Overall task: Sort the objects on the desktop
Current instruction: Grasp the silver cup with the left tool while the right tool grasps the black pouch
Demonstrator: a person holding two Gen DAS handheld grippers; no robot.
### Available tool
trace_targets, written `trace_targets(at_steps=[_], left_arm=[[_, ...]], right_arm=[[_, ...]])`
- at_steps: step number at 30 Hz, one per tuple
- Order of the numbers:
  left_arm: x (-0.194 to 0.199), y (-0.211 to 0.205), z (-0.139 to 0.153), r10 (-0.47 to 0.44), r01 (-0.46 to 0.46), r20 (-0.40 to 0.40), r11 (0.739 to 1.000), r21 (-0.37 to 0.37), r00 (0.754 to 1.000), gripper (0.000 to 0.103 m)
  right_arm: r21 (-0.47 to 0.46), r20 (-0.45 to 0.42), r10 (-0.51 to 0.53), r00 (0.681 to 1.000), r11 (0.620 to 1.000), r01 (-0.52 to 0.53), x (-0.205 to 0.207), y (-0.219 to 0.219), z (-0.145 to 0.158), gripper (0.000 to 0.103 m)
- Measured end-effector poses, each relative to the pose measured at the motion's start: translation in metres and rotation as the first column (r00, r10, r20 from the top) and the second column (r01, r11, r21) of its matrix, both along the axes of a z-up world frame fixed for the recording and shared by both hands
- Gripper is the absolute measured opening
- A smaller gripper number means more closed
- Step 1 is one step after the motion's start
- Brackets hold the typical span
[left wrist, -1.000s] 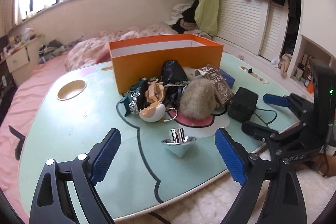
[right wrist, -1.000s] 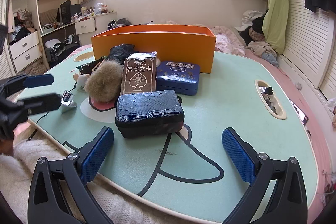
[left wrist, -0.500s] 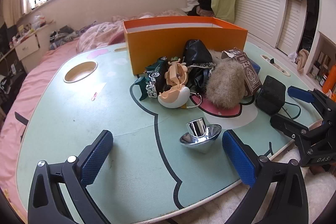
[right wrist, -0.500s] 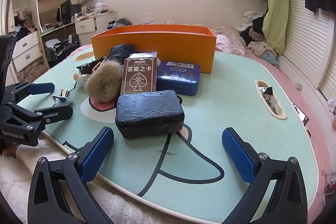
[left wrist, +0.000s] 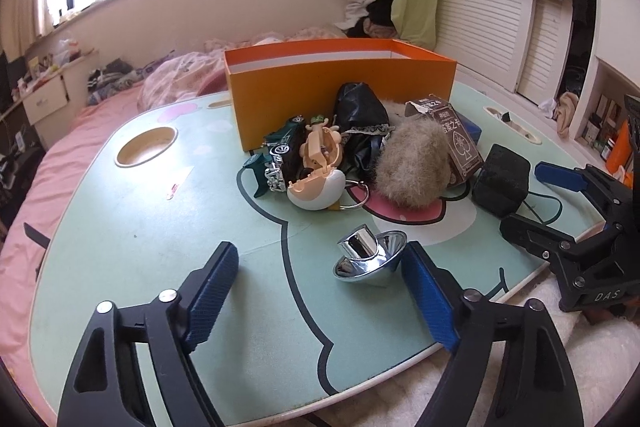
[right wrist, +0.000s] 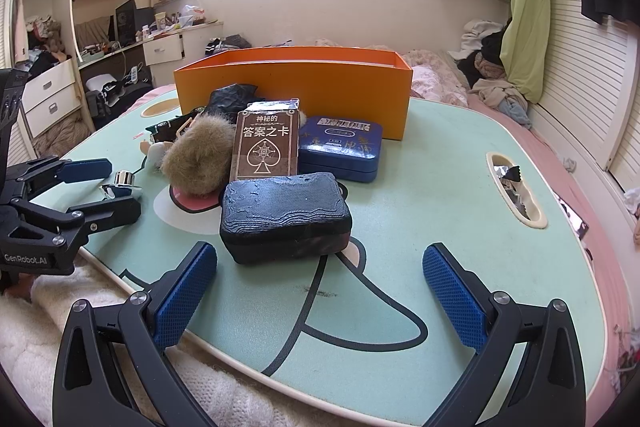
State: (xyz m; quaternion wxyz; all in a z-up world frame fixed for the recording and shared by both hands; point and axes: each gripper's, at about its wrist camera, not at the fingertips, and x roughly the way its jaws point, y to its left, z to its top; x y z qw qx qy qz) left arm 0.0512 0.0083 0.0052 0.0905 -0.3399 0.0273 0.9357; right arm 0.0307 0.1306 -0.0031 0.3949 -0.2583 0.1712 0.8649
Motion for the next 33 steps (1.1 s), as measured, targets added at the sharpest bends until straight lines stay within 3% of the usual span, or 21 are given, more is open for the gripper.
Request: trace_targets(at_steps=[4, 6, 7, 12, 22, 33], left_arm=[[0.002, 0.001, 0.000, -0.009, 0.009, -0.018, 1.000, 0.004, 1.000, 0.050], [0.002, 0.000, 0.000, -0.006, 0.007, -0.026, 1.000, 0.012, 1.000, 0.031], [0.003, -0.002, 0.000, -0.006, 0.007, -0.028, 1.000, 0.024, 1.000, 0.029], [0.002, -0.010, 0.000, 0.005, -0.003, -0.027, 0.997, 0.079, 1.000, 0.029], [0.003, -0.009, -0.001, -0.001, 0.003, -0.031, 0.999, 0.052, 1.000, 0.029], [0.004, -0.008, -0.001, 0.000, 0.001, -0.032, 0.999, 0.050, 0.999, 0.029]], right_arm=[[0.000, 0.000, -0.002, 1.000, 1.000, 0.002, 0.000, 0.000, 0.000, 0.102], [0.000, 0.000, -0.003, 1.000, 1.000, 0.003, 0.000, 0.000, 0.000, 0.102], [0.000, -0.001, -0.003, 1.000, 1.000, 0.003, 0.000, -0.001, 0.000, 0.102], [0.001, -0.001, -0.004, 1.000, 1.000, 0.004, 0.000, -0.001, 0.000, 0.102], [0.022, -0.038, -0.001, 0.999, 1.000, 0.001, -0.004, 0.000, 0.011, 0.102], [0.005, 0.024, -0.012, 1.000, 1.000, 0.011, -0.027, 0.010, 0.012, 0.102]])
